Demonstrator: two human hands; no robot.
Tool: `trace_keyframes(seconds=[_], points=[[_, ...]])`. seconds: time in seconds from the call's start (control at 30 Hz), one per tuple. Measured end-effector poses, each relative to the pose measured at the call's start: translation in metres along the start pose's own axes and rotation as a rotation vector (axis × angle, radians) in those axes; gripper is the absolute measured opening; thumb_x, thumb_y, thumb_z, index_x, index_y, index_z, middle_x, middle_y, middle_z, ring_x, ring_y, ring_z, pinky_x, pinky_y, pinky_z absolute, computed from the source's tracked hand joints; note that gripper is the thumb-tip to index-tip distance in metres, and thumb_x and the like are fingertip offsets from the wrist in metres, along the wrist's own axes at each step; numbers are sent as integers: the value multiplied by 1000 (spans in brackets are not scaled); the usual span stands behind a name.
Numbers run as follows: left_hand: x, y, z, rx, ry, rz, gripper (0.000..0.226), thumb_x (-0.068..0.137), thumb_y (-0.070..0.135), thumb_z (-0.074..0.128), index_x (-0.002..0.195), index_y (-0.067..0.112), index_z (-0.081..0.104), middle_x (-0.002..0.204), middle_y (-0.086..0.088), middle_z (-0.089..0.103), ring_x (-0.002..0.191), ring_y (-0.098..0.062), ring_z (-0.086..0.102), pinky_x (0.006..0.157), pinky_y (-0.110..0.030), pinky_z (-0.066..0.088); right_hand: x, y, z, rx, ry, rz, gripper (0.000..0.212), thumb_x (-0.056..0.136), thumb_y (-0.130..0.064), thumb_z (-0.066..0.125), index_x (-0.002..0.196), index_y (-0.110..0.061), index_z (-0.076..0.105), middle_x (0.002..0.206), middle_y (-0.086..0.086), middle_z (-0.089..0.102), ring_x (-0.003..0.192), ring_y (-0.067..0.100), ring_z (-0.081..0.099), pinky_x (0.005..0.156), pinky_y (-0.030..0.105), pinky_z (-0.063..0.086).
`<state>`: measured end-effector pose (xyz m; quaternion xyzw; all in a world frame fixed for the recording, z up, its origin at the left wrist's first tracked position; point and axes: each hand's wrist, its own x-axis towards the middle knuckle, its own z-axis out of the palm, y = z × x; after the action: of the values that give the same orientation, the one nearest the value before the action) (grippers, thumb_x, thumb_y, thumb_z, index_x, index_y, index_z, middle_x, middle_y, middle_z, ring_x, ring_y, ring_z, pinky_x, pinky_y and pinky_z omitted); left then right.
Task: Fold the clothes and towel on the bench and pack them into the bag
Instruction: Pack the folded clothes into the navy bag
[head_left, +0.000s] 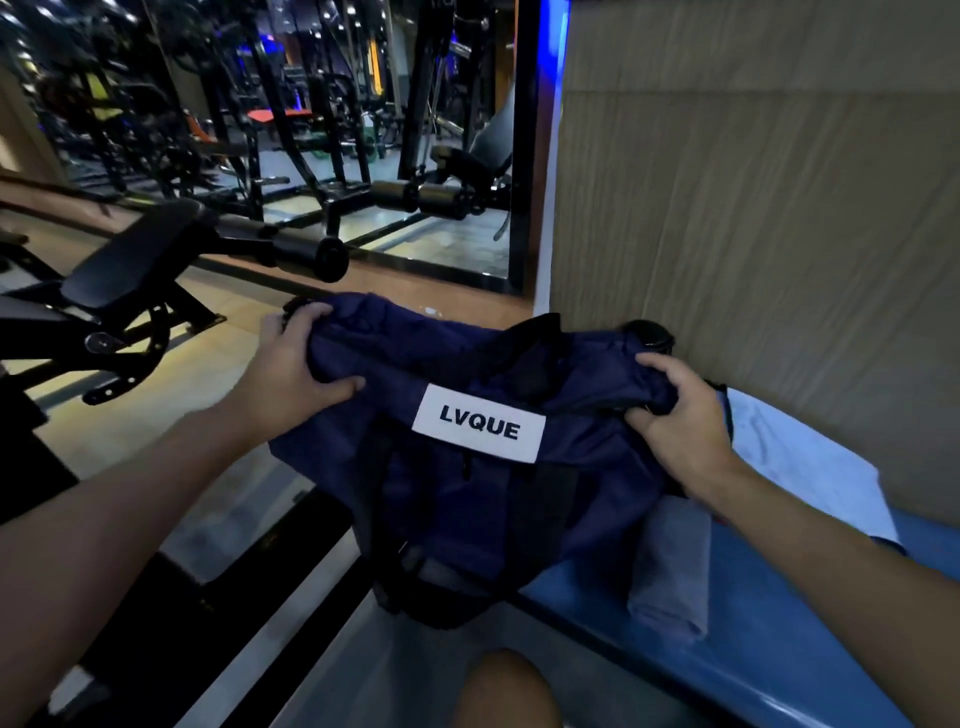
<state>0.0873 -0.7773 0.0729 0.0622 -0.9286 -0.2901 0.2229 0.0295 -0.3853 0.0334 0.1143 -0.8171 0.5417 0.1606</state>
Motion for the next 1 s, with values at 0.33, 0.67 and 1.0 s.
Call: trace_keyframes(seconds=[0.33,0.67,1.0], points=[[-21,111,-48,-51,103,178,93,73,34,87,148,26,33,138,-17,31,127,-22,39,109,-23,27,-22,-80,-115,78,199,-170,60,74,24,58,121,-13,54,105,-6,62,86,-14,58,83,9,45],[-52,246,29,-167,-14,329,91,73,36,86,147,25,35,135,-18,34,119,-23,44,101,-23,30,-97,-68,-266,-97,423,-70,49,76,17,63,118,-8,58,108,-2,61,94,6,57,83,10,47],[-92,394,132,-371,-178,495,88,74,28,86,146,25,36,126,-4,28,112,-12,39,101,-19,29,-172,-29,-420,-192,663,135,51,81,9,66,119,-24,57,116,-3,61,102,9,59,77,16,48]])
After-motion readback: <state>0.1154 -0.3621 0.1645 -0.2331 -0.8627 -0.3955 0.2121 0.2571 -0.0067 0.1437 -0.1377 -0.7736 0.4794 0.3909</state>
